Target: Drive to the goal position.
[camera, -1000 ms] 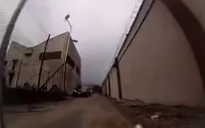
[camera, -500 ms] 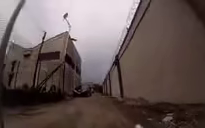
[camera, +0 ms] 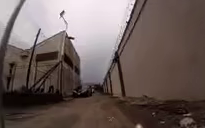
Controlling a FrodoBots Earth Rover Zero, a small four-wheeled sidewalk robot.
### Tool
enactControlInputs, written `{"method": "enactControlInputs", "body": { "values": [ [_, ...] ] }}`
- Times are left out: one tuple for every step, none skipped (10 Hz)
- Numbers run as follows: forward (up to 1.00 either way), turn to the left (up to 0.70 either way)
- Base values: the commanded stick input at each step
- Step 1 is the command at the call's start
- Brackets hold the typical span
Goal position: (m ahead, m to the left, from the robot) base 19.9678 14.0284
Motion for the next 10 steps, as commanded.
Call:
{"method": "enactControlInputs", "body": {
  "values": [
    [0.84,0.03],
    [0.84,0.03],
    [0.84,0.03],
    [0.84,0.03],
    [0.84,0.03],
    [0.84,0.03],
    [0.84,0.03],
    [0.84,0.03],
    [0.84,0.03],
    [0.84,0.03]
  ]
}}
